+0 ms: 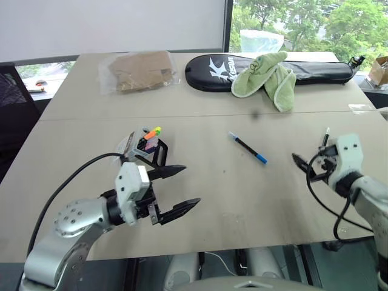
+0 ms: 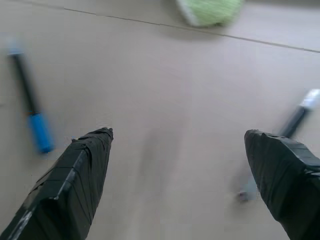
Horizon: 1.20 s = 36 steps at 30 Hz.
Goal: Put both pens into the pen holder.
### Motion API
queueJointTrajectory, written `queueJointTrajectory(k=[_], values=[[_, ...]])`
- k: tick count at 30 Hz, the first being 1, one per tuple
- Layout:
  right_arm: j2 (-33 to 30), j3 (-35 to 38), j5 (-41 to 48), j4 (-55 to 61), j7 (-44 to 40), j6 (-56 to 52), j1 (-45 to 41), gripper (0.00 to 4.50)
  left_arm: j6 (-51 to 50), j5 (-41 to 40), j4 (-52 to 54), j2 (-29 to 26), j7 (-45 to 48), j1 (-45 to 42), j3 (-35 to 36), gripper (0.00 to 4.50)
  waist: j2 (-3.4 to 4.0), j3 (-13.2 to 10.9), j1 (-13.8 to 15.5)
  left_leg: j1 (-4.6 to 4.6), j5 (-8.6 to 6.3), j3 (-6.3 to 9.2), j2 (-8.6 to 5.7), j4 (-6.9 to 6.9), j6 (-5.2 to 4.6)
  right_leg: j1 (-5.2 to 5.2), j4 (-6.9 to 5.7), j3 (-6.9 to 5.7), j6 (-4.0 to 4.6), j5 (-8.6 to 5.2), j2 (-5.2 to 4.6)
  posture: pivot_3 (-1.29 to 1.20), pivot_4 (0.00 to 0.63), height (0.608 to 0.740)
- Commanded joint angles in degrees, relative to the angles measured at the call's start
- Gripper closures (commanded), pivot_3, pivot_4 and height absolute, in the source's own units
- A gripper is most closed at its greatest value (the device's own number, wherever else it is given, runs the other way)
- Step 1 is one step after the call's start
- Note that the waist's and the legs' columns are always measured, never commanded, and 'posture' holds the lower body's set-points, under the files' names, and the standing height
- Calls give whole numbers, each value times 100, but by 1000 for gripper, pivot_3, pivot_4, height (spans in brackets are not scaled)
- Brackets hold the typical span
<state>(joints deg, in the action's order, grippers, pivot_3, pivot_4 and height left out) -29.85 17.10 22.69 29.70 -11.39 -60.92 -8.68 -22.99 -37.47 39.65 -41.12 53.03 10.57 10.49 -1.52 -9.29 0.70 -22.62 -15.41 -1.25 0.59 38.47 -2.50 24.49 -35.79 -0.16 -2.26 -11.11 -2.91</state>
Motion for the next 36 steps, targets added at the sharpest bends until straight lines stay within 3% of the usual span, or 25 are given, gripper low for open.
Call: queueJointTrajectory(k=[1, 7, 8, 10, 17, 18, 21, 24, 26, 32, 36], values=[[113, 261, -473, -684, 854, -713, -854, 0, -57, -192, 204, -71, 5, -358, -119, 14, 3, -1, -1, -9, 0, -2, -3, 0, 0, 9, 0, 3, 1, 1, 0, 0, 150, 740], [258, 317, -1025, -2631, 1515, -1279, -2276, 0, -114, -239, 154, -101, 55, -703, -247, 14, 4, -2, -15, -17, 1, -1, -13, -6, 1, 15, 0, 4, 3, 3, 5, 0, 150, 740], [173, 158, -1056, -3053, 1392, -1292, -2428, 255, -146, -268, 146, -97, 31, -789, -243, 2, 4, -2, -16, -16, 1, -1, -16, -8, 0, 16, 0, 4, 3, 3, 6, 0, 150, 740], [29, -90, -1072, -3559, 1147, -1320, -2584, 853, -200, -314, 164, -90, -14, -894, -231, 0, 6, -1, -9, -18, 1, 1, -17, -8, 0, 15, 0, 3, 3, 3, 6, 0, 150, 740], [-215, -314, -1079, -3751, 715, -1334, -2390, 4264, -616, -782, 294, 72, -603, -1126, -154, 0, -2, 6, 23, -12, 1, 11, -14, -1, -3, -3, 4, 2, 1, 3, 4, 0, 150, 740], [-206, -196, -1033, -3664, 683, -1363, -2321, 4455, -794, -1004, 317, 123, -808, -1190, -125, 0, -9, 11, 37, -12, 1, 15, -15, 2, -3, -7, 4, 1, 0, 2, 4, 0, 150, 740], [-95, 260, -671, -2992, 338, -1123, -2001, 4455, -1472, -1847, 326, 157, -1528, -1435, -83, 0, -14, 13, 45, -7, 1, 36, -15, 11, -4, -29, 9, -16, -2, 3, 4, 0, 150, 740], [423, 914, 1476, -646, -1187, -1140, -1558, 4455, -2344, -3839, -61, 100, -2852, -2016, -203, 0, -1, 8, -21, -9, 0, 55, -6, 8, -3, -27, 5, -24, -25, 16, 8, 0, 150, 740], [598, 842, 2254, 275, -1508, -1305, -1401, 4455, -2519, -4903, -439, 153, -3732, -2342, -336, 0, 29, -13, -71, -4, 0, 55, 3, 8, -3, -27, -2, -20, -26, 16, 17, 0, 150, 740], [942, 160, 3196, 1213, -1373, -1279, -1359, 4455, -2585, -6093, -1123, 412, -4816, -3002, -641, 0, 28, -9, -141, 9, 1, 67, 0, 7, -2, -34, -9, -30, -25, 15, 19, 0, 150, 740], [961, -84, 3559, 1426, -1323, -1000, -1328, 4455, -2624, -6313, -1307, 499, -5024, -3233, -680, 0, 28, -9, -125, 7, 2, 57, -15, 8, -1, -34, -2, -21, -19, 13, 9, 0, 150, 740]])
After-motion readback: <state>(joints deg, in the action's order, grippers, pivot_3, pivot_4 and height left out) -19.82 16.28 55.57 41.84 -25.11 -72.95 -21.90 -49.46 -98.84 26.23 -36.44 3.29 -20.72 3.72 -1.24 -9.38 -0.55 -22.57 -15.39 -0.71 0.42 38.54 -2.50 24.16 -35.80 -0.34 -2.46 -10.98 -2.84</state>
